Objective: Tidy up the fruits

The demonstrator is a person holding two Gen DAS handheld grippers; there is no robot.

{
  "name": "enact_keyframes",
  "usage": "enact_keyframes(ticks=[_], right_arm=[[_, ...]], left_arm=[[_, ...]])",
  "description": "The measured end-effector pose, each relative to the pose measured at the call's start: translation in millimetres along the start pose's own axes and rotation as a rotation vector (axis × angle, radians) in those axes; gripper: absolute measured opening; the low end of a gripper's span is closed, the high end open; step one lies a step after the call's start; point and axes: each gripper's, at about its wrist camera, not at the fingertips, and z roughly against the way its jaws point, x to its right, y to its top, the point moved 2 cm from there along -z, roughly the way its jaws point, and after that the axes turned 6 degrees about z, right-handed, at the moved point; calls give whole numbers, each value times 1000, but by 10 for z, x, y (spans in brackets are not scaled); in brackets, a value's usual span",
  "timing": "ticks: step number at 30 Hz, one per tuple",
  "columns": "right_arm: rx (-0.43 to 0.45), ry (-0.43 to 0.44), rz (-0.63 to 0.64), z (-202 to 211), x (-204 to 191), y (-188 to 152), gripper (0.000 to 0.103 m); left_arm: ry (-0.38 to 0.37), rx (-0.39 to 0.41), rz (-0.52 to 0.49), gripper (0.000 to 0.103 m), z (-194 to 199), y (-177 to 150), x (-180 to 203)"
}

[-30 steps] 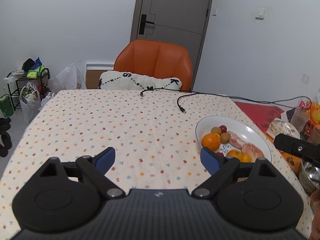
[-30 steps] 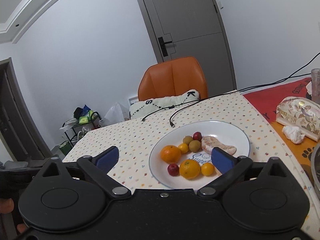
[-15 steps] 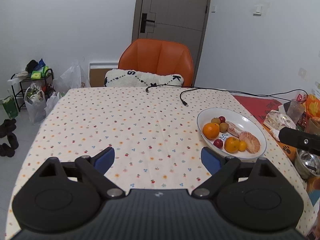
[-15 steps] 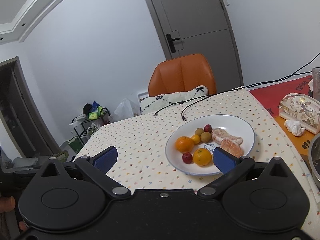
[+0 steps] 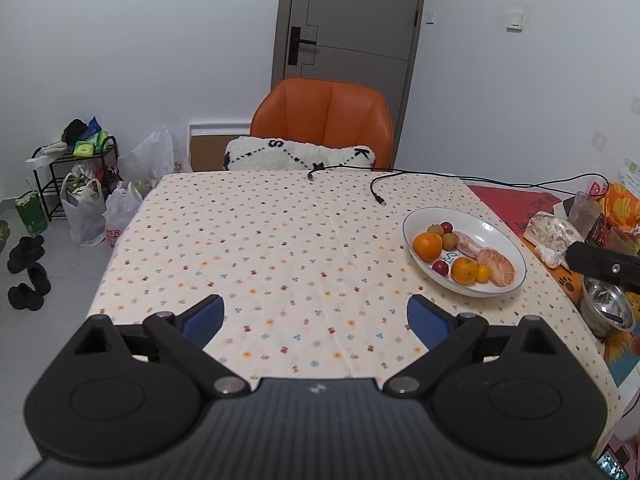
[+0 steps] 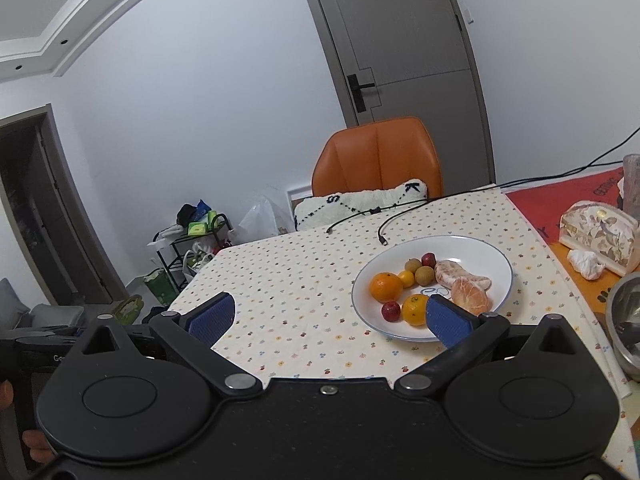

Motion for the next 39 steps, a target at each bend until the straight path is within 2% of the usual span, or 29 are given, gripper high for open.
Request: enact_keyframes(ticks=[11,20,39], right_arm=[[14,23,45,268,-178,78,103],[33,31,77,423,-292,143,103],[27,37,76,410,-284,138,103]], left_arm=[[17,24,24,99,324,17,-141],[32,62,-1,103,565,50,-166],[27,58,-11,103,575,51,-157]])
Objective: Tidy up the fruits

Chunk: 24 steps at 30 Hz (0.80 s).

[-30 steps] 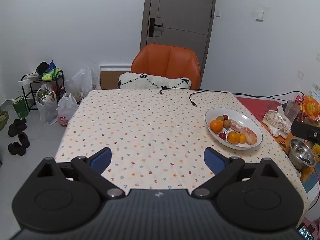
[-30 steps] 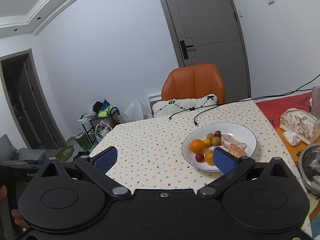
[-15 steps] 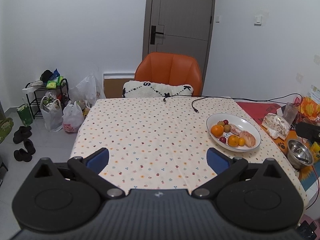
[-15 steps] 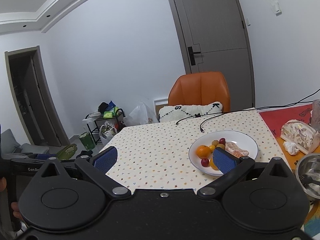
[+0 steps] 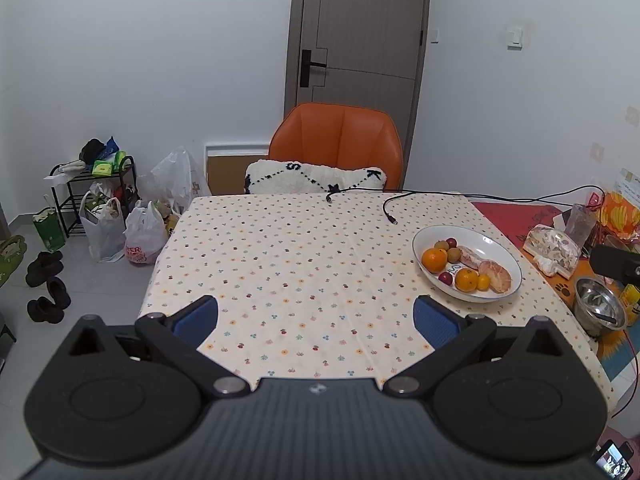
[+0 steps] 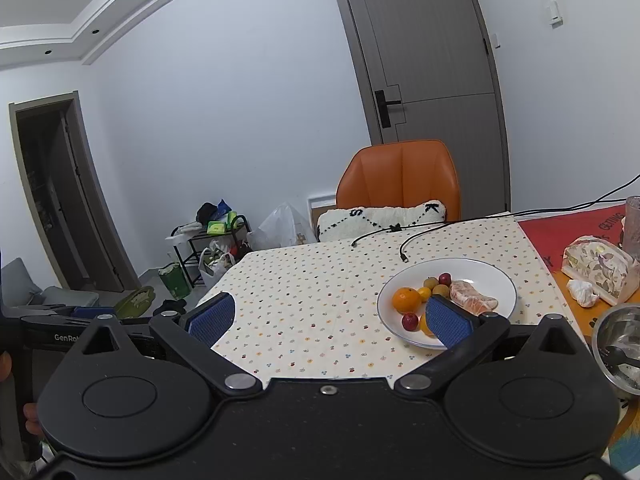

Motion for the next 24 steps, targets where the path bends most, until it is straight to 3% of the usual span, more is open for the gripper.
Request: enact_keyframes(ticks=[24], right_arm=[[-7,1,-3,-18,14,-15,103]], left_arm=[[-9,3,-11,103,37,-2,-22]])
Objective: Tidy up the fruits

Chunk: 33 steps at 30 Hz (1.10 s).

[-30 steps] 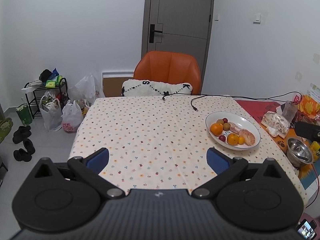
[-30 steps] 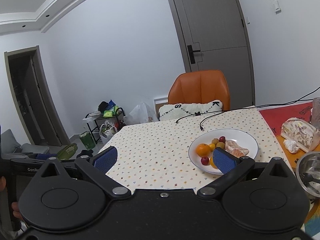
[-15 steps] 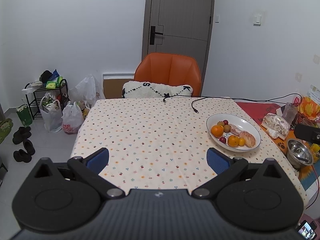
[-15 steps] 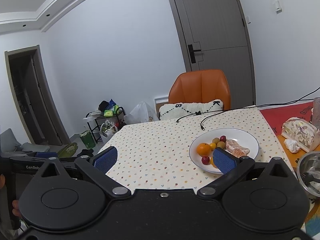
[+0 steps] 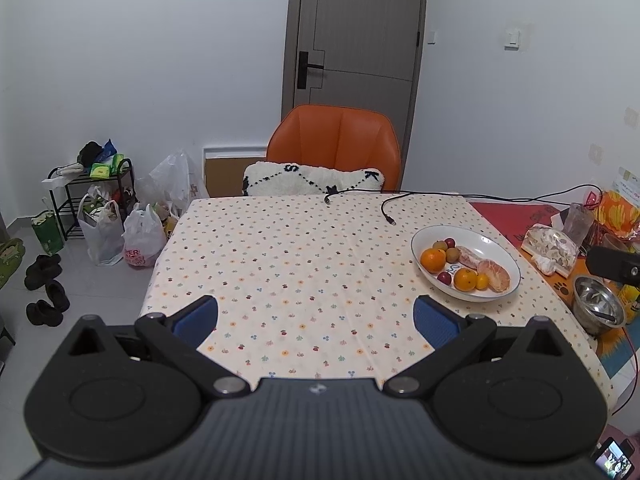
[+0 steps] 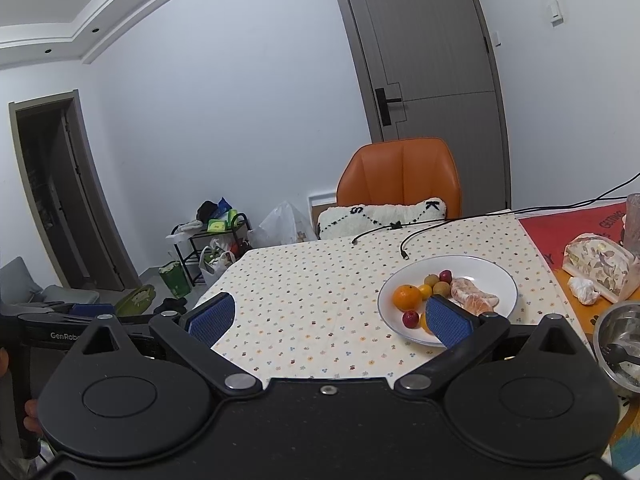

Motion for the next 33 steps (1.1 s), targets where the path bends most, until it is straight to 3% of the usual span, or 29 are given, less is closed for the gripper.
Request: enact_keyframes(ticks=[33], right_arm=[[-13,1,-10,-13,7,-36,103]], left_arm=[[-3,-6,20,103,1,-3,-43]])
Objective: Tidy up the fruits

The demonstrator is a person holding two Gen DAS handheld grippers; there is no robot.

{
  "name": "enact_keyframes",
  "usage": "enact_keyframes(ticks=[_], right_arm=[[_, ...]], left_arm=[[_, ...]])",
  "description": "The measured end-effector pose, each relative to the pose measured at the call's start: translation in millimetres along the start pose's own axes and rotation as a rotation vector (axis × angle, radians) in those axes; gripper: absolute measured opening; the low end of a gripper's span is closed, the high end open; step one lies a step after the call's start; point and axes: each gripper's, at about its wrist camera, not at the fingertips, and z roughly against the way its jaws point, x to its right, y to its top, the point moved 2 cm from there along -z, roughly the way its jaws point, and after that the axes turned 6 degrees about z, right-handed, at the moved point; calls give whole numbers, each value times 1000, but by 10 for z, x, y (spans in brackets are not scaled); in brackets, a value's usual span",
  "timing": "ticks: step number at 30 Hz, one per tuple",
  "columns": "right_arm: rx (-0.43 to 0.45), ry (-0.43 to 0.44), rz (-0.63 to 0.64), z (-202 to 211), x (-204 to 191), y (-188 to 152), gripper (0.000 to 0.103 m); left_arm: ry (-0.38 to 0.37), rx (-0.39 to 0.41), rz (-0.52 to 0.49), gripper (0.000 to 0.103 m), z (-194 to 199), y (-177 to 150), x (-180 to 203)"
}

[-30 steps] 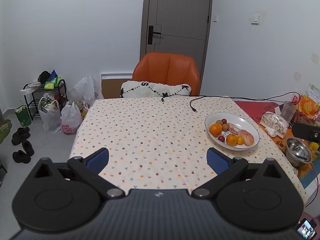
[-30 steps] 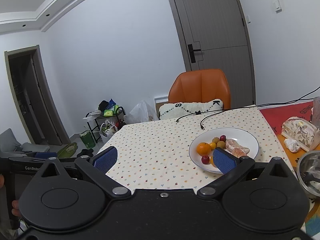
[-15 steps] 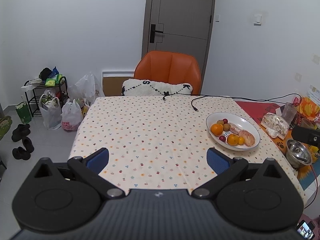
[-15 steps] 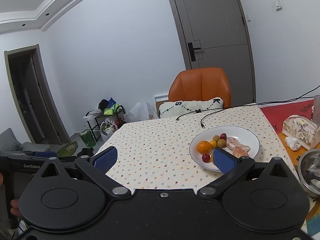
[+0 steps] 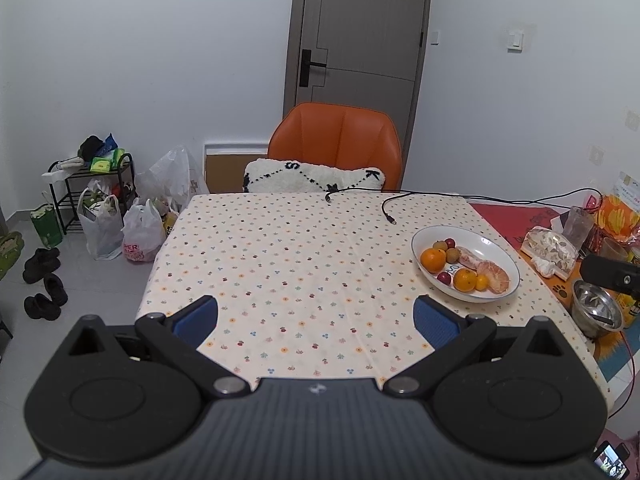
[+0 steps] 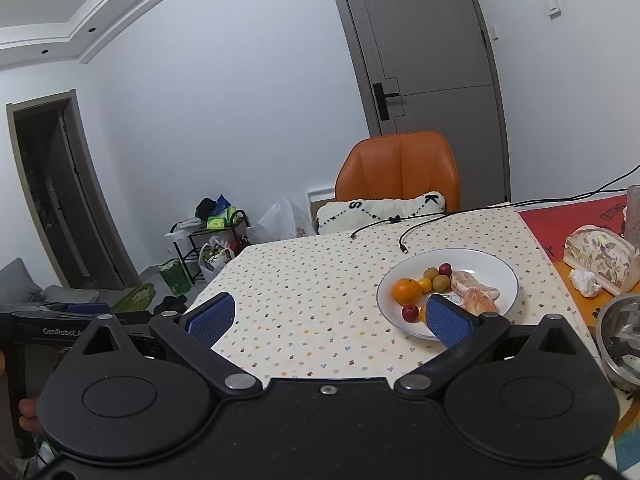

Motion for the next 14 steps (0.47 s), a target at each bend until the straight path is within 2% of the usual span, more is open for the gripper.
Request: enact_keyframes(ticks=[9,14], right_arm=[[-1,0,1,-12,1,7,103],[-1,1,1,-16,0,5,103]], left_arm=[[1,26,3,103,26,-6,3],[-11,15,1,103,18,3,2]])
